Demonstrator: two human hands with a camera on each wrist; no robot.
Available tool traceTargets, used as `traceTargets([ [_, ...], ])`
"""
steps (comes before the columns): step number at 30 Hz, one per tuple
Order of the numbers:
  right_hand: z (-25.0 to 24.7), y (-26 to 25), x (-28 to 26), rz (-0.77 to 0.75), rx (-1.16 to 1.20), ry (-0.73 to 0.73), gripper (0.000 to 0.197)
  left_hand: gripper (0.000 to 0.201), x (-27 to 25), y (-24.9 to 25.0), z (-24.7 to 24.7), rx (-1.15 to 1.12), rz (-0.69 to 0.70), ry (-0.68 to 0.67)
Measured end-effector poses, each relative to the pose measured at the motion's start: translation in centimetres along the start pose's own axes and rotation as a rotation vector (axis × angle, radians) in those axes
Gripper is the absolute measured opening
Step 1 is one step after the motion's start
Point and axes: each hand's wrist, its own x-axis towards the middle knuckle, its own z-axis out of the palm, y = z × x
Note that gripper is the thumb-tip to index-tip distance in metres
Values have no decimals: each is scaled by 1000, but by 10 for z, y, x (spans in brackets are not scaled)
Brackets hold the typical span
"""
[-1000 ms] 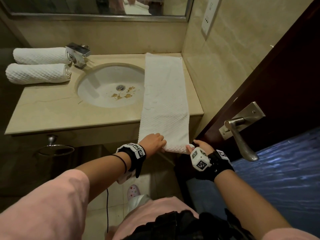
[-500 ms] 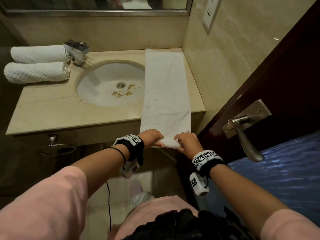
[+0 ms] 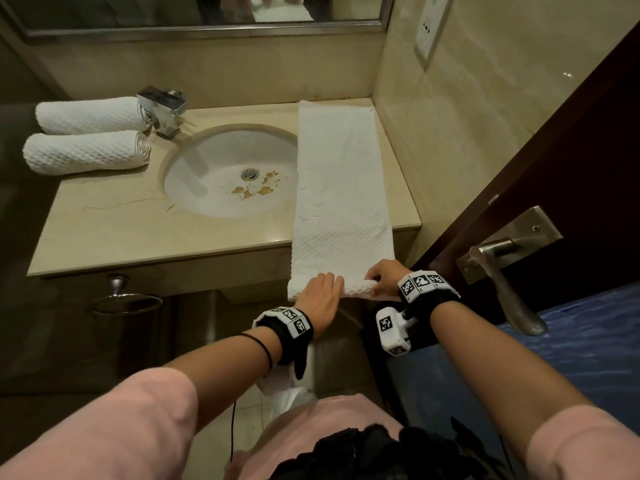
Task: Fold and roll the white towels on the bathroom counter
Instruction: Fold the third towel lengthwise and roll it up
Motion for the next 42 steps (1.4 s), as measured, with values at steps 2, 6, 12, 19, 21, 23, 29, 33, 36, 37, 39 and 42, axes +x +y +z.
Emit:
traceTargets([
  [2,-4,1,2,33,28,-23,28,38,2,2,3,-9,-25,6],
  [6,-9,1,3,81,110,-34,30,29,19,-3,-6,30,-46,-52],
  [12,17,-8,0,14,112,48,34,44,44,-13,-17,8,-33,-174],
  [19,44,-14,0,-28,-179,201,60,55,55,-22,-22,-184,-30,-373],
  [21,38,-17,4,-39,-223,228,56,55,53,-21,-24,-126,-38,-360],
  [23,34,-20,7,-43,-224,242,53,53,50,-15,-26,-26,-52,-285],
  [29,22,-23,9,-56,-118,183,51,25,29,4,-18,89,-56,75],
  [33,13,-22,0,-82,-96,98,55,30,26,7,-6,78,-4,100],
  [36,18,-16,-14,-125,-94,205,52,33,34,9,-10,63,62,11],
  [37,22,-13,-18,-152,-131,281,49,32,36,8,-15,49,68,-67],
  [39,32,-5,-25,-208,-222,399,40,29,40,6,-23,36,74,-200],
  [42,37,-1,-29,-242,-215,430,27,35,49,2,-29,50,116,-245],
])
